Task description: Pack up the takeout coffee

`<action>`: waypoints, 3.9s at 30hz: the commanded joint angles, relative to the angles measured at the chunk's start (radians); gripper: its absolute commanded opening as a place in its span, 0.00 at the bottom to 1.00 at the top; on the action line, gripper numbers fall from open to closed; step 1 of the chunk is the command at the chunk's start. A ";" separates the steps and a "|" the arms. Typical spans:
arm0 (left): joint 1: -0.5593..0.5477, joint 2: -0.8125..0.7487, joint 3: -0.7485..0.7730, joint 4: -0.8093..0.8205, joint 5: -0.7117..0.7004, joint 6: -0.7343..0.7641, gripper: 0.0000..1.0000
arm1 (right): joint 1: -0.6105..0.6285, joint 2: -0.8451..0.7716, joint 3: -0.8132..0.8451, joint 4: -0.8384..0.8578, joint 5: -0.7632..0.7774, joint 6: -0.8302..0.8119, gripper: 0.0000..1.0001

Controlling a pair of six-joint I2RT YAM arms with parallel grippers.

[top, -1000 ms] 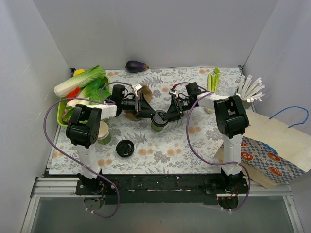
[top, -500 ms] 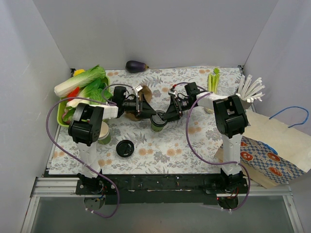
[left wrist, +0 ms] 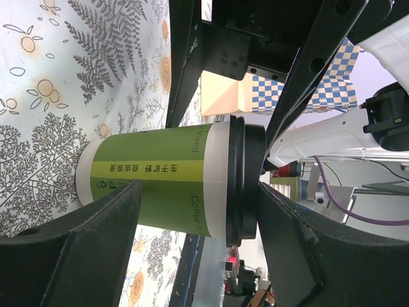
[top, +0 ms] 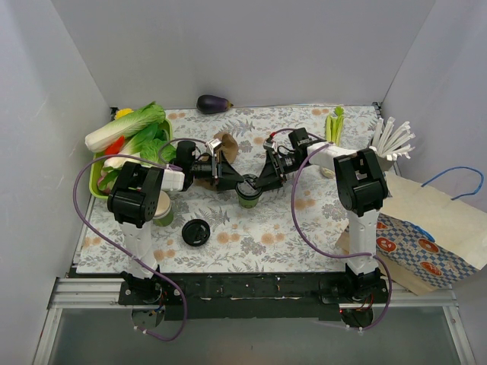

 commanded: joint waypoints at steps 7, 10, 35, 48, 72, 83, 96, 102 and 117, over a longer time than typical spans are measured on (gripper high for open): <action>-0.004 0.124 -0.101 -0.018 -0.130 0.008 0.67 | 0.016 0.080 0.002 -0.055 0.162 -0.089 0.77; -0.004 0.145 -0.112 -0.016 -0.144 0.014 0.67 | 0.016 0.092 0.005 -0.052 0.160 -0.086 0.76; -0.004 0.119 -0.003 -0.052 -0.067 0.107 0.81 | 0.015 0.060 0.020 0.000 0.096 -0.037 0.79; 0.000 0.027 0.101 -0.073 0.048 0.103 0.90 | 0.016 -0.053 0.045 0.006 0.022 -0.066 0.98; 0.001 -0.235 0.035 -0.498 -0.060 0.290 0.98 | -0.005 0.011 0.172 0.024 -0.022 -0.052 0.98; 0.000 -0.154 0.032 -0.418 -0.029 0.244 0.98 | 0.016 0.089 0.212 0.122 -0.083 0.057 0.98; -0.002 -0.047 0.034 -0.427 -0.026 0.285 0.89 | 0.027 0.144 0.157 0.202 -0.091 0.132 0.91; -0.002 -0.002 0.035 -0.458 -0.060 0.347 0.85 | 0.025 0.169 0.097 0.283 -0.105 0.193 0.80; -0.002 0.090 -0.041 -0.377 -0.144 0.408 0.80 | 0.025 0.249 0.074 0.363 -0.110 0.249 0.75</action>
